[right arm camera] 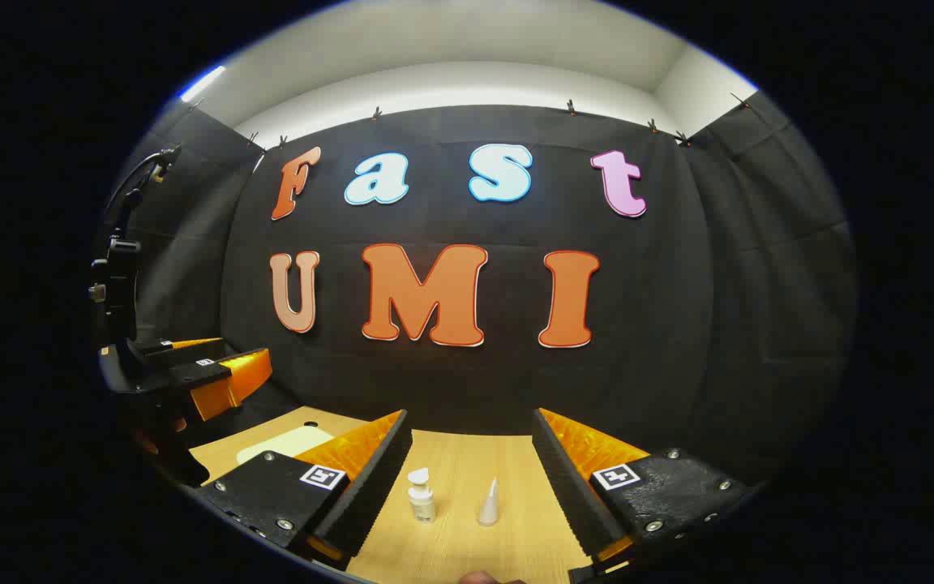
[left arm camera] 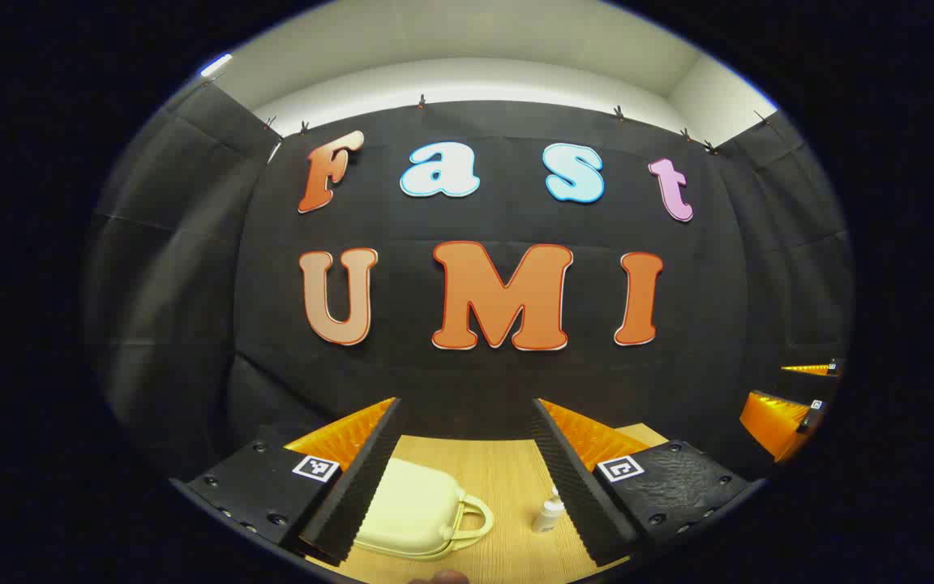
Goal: First open the suitcase, pack the skin care products into it, and then close the suitcase.
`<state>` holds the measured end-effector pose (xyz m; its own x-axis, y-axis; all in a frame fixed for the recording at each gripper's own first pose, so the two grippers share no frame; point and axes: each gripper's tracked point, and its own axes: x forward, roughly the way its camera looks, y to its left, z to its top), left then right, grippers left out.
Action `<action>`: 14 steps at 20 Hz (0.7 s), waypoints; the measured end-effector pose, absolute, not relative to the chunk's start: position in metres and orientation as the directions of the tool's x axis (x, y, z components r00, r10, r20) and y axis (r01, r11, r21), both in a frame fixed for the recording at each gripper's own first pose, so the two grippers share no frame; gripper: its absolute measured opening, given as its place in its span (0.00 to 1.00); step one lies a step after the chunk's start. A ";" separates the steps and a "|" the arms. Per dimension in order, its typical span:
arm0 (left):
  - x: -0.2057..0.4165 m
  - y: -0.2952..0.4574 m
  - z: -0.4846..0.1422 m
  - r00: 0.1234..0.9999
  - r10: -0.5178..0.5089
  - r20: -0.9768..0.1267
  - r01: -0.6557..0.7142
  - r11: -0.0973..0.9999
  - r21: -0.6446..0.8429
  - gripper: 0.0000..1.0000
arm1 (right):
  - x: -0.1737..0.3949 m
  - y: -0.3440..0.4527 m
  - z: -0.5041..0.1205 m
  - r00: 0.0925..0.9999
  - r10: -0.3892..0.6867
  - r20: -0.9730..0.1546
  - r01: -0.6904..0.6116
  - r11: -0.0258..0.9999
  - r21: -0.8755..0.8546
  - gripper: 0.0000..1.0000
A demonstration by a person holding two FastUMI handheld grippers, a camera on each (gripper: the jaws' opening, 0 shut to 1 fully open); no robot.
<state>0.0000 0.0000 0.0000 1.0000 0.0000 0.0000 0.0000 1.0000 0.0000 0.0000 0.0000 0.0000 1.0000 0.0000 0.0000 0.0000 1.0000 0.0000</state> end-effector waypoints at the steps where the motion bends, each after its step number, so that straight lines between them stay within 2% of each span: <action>1: 0.001 -0.004 0.000 1.000 0.001 0.013 0.000 1.000 -0.007 0.97 | 0.003 0.005 -0.001 0.999 0.033 -0.003 -0.033 0.999 0.026 0.95; 6: 0.001 -0.023 -0.004 0.999 0.036 0.030 -0.036 0.999 -0.018 0.98 | 0.027 -0.009 0.002 0.995 0.091 0.038 -0.091 0.996 -0.018 0.95; 9: 0.002 -0.033 -0.014 0.997 0.070 0.032 -0.070 0.998 -0.002 0.96 | 0.032 -0.006 -0.008 0.991 0.131 0.035 -0.132 0.991 0.029 0.95; 10: 0.000 -0.036 -0.014 0.995 0.084 0.044 -0.084 0.996 0.000 0.98 | 0.034 -0.007 -0.014 0.990 0.138 0.030 -0.139 0.990 0.031 0.95; 12: -0.004 -0.040 -0.014 0.992 0.107 0.065 -0.107 0.994 0.006 0.96 | 0.036 -0.006 -0.021 0.988 0.156 0.021 -0.156 0.988 0.002 0.95; 14: -0.002 -0.047 -0.015 0.993 0.090 0.074 -0.091 0.996 0.014 0.96 | 0.039 -0.009 -0.021 0.988 0.152 0.018 -0.151 0.988 -0.020 0.95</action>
